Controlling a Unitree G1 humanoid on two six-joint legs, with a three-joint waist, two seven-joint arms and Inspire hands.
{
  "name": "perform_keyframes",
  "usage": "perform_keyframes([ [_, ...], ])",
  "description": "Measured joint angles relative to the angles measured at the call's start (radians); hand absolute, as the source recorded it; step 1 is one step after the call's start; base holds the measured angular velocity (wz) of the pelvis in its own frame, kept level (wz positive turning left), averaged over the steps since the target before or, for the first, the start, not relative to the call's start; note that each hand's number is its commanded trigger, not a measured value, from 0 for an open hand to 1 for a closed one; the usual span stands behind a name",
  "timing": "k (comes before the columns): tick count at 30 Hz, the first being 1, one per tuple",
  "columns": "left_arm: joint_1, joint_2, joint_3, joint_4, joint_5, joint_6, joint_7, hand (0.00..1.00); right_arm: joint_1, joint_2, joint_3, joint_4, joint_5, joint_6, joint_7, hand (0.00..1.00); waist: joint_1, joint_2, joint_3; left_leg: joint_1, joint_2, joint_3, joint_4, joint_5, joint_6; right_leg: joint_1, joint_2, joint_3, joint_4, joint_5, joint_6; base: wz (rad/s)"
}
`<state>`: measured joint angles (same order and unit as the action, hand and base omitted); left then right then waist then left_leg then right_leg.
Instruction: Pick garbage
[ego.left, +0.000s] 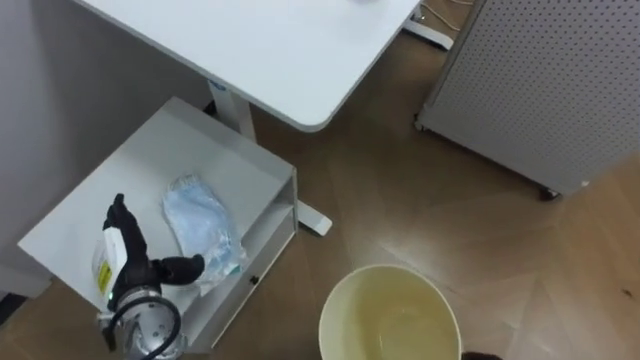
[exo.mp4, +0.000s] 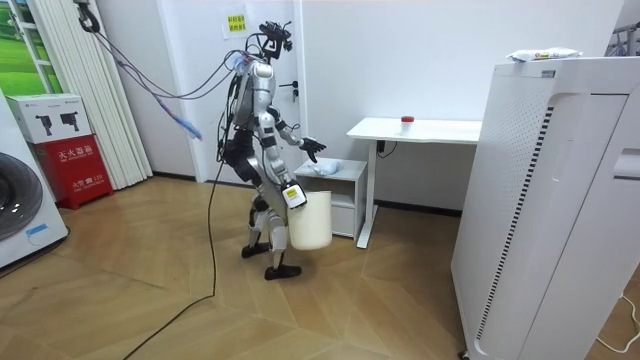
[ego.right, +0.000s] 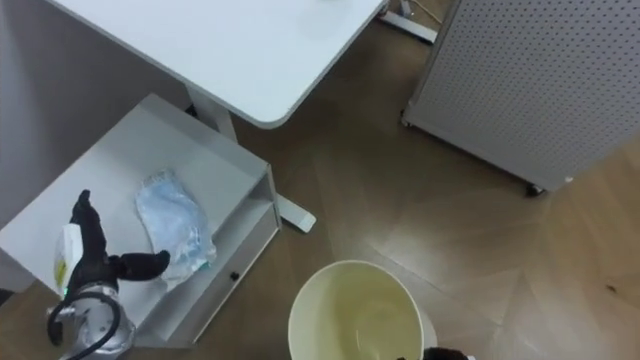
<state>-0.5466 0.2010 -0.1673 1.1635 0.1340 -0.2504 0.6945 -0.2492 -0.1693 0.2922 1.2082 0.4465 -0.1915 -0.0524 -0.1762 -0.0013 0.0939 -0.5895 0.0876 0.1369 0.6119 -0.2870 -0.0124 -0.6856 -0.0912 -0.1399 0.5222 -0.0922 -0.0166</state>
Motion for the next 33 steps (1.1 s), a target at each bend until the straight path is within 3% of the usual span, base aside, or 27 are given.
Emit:
perform_keyframes([
  [6, 0.0, 0.003, -0.002, 0.015, 0.035, 0.0, 0.003, 0.0, 0.002, -0.003, 0.001, -0.009, 0.038, 0.0, 0.0, 1.0, -0.014, 0.001, 0.0004, -0.065, 0.019, 0.001, 0.077, -0.034, 0.005, -0.056, 0.009, 0.005, 0.042, 0.0, -0.004, -0.07],
  [19, -0.026, 0.015, -0.02, 0.031, 0.068, 0.001, 0.043, 0.0, -0.002, -0.008, 0.011, -0.043, 0.074, -0.004, 0.0, 1.0, -0.039, -0.002, -0.0011, -0.175, 0.045, 0.0, 0.157, -0.046, -0.001, -0.157, 0.023, 0.002, 0.088, 0.013, -0.021, -0.05],
  [26, -0.051, 0.043, -0.047, 0.089, 0.186, 0.005, 0.042, 0.0, 0.0, -0.009, 0.021, -0.047, 0.162, -0.005, 0.002, 1.0, -0.043, -0.002, -0.001, -0.233, 0.061, -0.002, 0.185, -0.052, -0.006, -0.209, 0.037, 0.003, 0.108, 0.017, -0.028, -0.04],
  [33, -0.067, 0.08, -0.109, 0.115, 0.272, 0.044, 0.061, 0.0, -0.002, -0.01, 0.023, -0.049, 0.182, -0.002, 0.021, 1.0, -0.074, -0.002, -0.0011, -0.292, 0.06, 0.0, 0.196, -0.052, -0.006, -0.272, 0.039, 0.014, 0.123, 0.017, -0.029, 0.0],
])
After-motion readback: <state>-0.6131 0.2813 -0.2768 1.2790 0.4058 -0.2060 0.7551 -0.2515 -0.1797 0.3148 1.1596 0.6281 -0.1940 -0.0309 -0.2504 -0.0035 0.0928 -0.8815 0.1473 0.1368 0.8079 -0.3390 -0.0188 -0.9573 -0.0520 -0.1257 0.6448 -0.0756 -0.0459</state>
